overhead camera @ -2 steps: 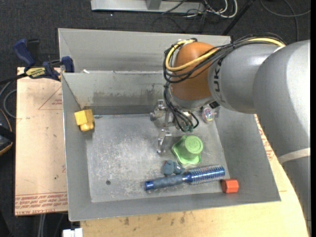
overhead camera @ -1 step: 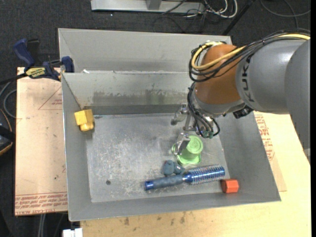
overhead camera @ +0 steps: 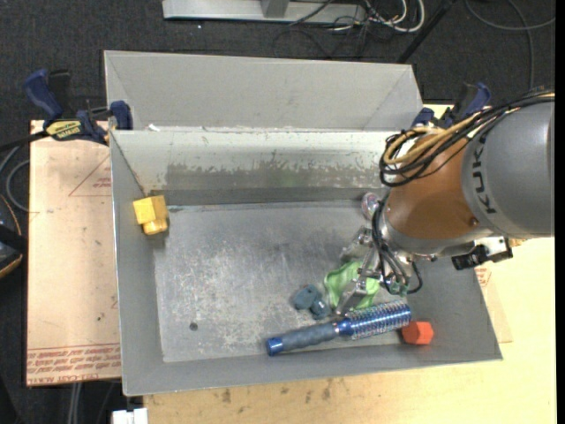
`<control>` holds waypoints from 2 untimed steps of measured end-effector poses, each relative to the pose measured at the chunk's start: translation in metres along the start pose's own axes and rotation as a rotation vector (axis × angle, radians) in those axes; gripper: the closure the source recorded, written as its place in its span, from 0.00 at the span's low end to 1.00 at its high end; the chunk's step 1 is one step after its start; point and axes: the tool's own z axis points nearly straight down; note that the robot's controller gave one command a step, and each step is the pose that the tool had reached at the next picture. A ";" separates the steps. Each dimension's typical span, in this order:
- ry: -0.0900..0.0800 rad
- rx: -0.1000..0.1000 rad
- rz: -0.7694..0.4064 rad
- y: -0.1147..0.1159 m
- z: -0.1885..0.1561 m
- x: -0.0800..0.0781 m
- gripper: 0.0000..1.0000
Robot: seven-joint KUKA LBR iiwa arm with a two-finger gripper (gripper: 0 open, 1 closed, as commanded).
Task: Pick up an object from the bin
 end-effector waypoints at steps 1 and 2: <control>0.000 0.000 -0.002 0.001 0.000 0.000 1.00; -0.006 0.000 0.011 0.004 -0.167 0.011 1.00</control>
Offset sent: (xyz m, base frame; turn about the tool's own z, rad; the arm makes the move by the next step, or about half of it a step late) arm 0.0000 0.0000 0.0000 0.0000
